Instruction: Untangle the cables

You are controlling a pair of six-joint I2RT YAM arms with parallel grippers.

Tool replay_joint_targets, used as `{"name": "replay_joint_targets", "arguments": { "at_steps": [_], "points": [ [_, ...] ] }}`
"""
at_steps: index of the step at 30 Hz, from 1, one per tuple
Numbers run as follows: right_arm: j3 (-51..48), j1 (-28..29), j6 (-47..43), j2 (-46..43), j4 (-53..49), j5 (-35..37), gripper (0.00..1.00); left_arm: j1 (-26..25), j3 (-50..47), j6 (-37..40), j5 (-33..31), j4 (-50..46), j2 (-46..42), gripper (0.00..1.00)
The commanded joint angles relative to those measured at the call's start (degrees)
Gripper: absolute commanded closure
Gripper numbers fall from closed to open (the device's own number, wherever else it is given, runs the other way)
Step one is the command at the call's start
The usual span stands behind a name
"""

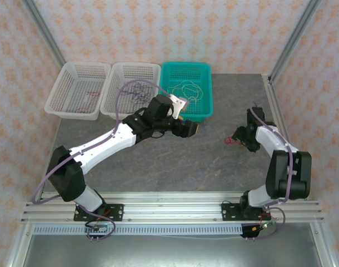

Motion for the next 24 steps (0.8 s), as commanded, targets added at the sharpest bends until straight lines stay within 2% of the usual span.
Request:
{"name": "replay_joint_targets", "arguments": {
  "at_steps": [1, 7, 12, 15, 20, 24],
  "points": [
    [3.1, -0.1, -3.2, 1.3, 3.1, 5.1, 0.41, 0.1, 0.0, 2.1, -1.5, -0.7, 0.0, 0.14],
    [2.9, -0.1, -3.7, 5.2, 4.1, 2.6, 0.66, 0.1, -0.5, 1.5, -2.8, 0.1, 0.8, 0.14],
    [2.0, -0.1, -4.7, 4.6, 4.4, 2.4, 0.86, 0.1, 0.1, 1.8, -3.1, -0.1, 1.9, 0.14],
    [1.3, -0.1, -6.0, 3.1, 4.3, 2.4, 0.89, 0.1, -0.1, 1.8, -3.4, 0.0, 2.4, 0.14],
    [0.6, -0.1, -6.3, 2.4, 4.7, 3.3, 1.0, 0.1, -0.9, 0.7, -3.1, 1.4, 3.0, 0.14],
    [1.1, -0.1, -6.0, 0.9, 3.9, 0.9, 1.0, 0.2, -1.0, 0.6, -3.3, 1.4, 3.0, 0.14]
  ]
}}
